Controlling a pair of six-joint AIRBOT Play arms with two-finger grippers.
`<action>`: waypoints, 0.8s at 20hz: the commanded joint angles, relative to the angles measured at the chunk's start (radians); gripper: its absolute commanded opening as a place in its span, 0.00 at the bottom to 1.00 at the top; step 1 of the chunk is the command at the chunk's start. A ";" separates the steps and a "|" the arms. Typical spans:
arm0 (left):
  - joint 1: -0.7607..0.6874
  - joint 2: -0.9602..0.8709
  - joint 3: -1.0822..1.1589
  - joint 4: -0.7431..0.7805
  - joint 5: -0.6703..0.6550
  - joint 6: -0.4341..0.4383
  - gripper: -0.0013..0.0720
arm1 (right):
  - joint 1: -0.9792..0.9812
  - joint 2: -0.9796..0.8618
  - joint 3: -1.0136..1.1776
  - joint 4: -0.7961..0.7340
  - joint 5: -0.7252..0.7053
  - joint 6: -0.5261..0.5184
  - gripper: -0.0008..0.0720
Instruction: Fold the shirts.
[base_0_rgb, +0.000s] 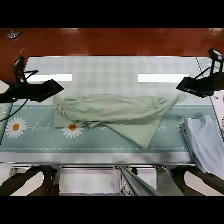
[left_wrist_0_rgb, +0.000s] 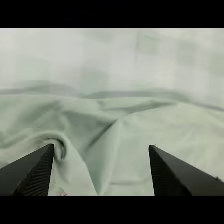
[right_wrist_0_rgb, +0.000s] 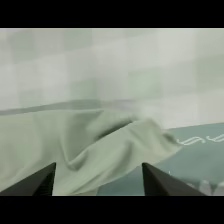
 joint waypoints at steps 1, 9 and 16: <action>0.104 -0.033 0.122 0.144 -0.243 0.017 0.98 | -0.174 -0.026 0.084 0.007 0.166 -0.050 0.87; 0.019 0.063 -0.384 -0.398 -0.290 0.203 0.98 | -0.378 0.144 -0.394 0.264 0.034 -0.179 0.86; -0.332 0.015 -0.459 -0.416 0.136 0.055 0.97 | -0.378 0.151 -0.461 0.350 0.037 -0.246 0.86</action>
